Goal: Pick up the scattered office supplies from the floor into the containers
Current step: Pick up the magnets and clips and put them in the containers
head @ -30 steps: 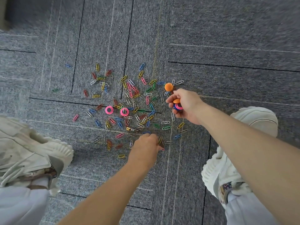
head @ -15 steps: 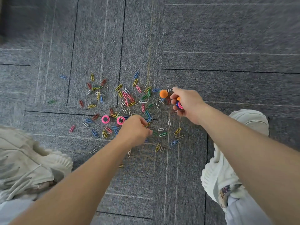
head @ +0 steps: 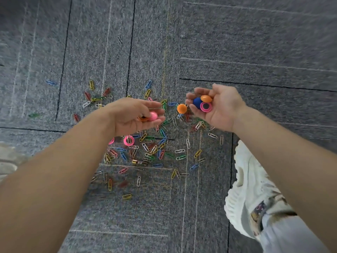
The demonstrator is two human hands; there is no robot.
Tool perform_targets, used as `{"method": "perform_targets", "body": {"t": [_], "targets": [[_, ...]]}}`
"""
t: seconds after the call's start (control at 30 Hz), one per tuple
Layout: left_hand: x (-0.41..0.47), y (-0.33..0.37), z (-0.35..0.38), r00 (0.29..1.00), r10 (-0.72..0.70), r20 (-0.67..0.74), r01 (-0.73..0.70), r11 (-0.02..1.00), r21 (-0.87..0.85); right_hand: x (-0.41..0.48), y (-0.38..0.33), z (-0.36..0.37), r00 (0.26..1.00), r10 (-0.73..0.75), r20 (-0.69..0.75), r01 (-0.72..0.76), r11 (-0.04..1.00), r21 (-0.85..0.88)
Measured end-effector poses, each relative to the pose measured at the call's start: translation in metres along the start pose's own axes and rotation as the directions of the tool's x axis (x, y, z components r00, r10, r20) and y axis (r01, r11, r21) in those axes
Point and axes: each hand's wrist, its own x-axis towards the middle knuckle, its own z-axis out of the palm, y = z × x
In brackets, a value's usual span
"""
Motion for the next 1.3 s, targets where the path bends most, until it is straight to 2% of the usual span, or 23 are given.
{"method": "perform_targets", "body": {"t": [0.17,0.23,0.3,0.37,0.5,0.53,0.57,0.63,0.67,0.7,0.8,0.87,0.93,0.97,1.0,1.03,1.07,1.1,1.13,1.2,1.3], "targets": [[-0.002,-0.006,-0.004,0.993,0.044,0.111,-0.034,0.996,-0.084,-0.003,-0.001,0.0,0.996,0.048,0.077,-0.039,0.992,-0.118],[-0.005,-0.008,-0.006,0.992,0.063,0.106,-0.052,0.993,-0.109,0.001,0.0,-0.002,0.998,0.036,0.059,-0.027,0.988,-0.152],[-0.008,-0.008,-0.008,0.993,0.068,0.091,-0.059,0.993,-0.1,0.003,0.0,0.002,1.0,0.008,-0.009,-0.01,0.953,-0.301],[-0.01,-0.007,-0.013,0.996,0.062,0.059,-0.06,0.998,-0.03,0.003,0.004,0.01,0.995,-0.052,-0.087,0.003,0.876,-0.483],[-0.017,-0.005,-0.019,0.999,0.047,-0.01,-0.042,0.951,0.308,0.007,0.019,0.036,0.972,-0.154,-0.177,0.012,0.787,-0.617],[-0.018,-0.004,-0.021,0.998,0.06,-0.025,-0.047,0.929,0.366,0.009,0.022,0.043,0.96,-0.224,-0.168,0.04,0.705,-0.708],[-0.02,-0.004,-0.023,0.995,0.089,-0.045,-0.062,0.906,0.419,0.011,0.024,0.048,0.94,-0.315,-0.128,0.067,0.543,-0.837],[-0.021,-0.002,-0.03,0.983,0.162,-0.09,-0.09,0.843,0.531,0.013,0.027,0.052,0.892,-0.453,0.014,0.051,0.071,-0.996],[-0.021,-0.002,-0.035,0.972,0.199,-0.123,-0.09,0.803,0.589,0.014,0.028,0.05,0.88,-0.472,0.055,0.013,-0.092,-0.996],[-0.02,-0.002,-0.042,0.958,0.229,-0.17,-0.067,0.761,0.645,0.014,0.03,0.049,0.882,-0.468,0.064,-0.031,-0.191,-0.981],[-0.019,-0.006,-0.065,0.895,0.34,-0.289,0.014,0.625,0.781,0.018,0.039,0.043,0.894,-0.445,0.062,-0.133,-0.394,-0.91],[-0.016,-0.009,-0.077,0.841,0.453,-0.295,0.014,0.526,0.85,0.021,0.043,0.039,0.897,-0.427,0.118,-0.098,-0.452,-0.886],[-0.015,-0.01,-0.083,0.828,0.482,-0.287,-0.022,0.54,0.842,0.022,0.04,0.034,0.915,-0.366,0.169,0.021,-0.376,-0.926],[-0.015,-0.01,-0.084,0.839,0.468,-0.278,-0.051,0.576,0.816,0.023,0.038,0.031,0.924,-0.33,0.194,0.1,-0.281,-0.954],[-0.014,-0.009,-0.086,0.852,0.454,-0.262,-0.079,0.605,0.792,0.023,0.036,0.03,0.933,-0.307,0.189,0.161,-0.115,-0.98],[-0.015,-0.008,-0.087,0.859,0.45,-0.245,-0.102,0.619,0.779,0.023,0.035,0.027,0.948,-0.279,0.153,0.191,0.116,-0.975],[-0.016,-0.007,-0.088,0.859,0.457,-0.23,-0.124,0.622,0.773,0.02,0.034,0.026,0.973,-0.207,0.103,0.174,0.364,-0.915],[-0.017,-0.007,-0.089,0.853,0.474,-0.219,-0.146,0.619,0.772,0.017,0.033,0.026,0.991,-0.108,0.074,0.122,0.55,-0.826],[-0.018,-0.007,-0.09,0.847,0.488,-0.209,-0.163,0.613,0.773,0.015,0.033,0.024,0.997,-0.033,0.076,0.079,0.645,-0.76],[-0.02,-0.009,-0.092,0.849,0.496,-0.183,-0.176,0.59,0.788,0.013,0.034,0.022,0.994,0.049,0.096,0.032,0.715,-0.698],[-0.023,-0.015,-0.096,0.873,0.466,-0.142,-0.165,0.558,0.813,0.015,0.038,0.023,0.993,0.074,0.094,0.003,0.772,-0.636]]}}
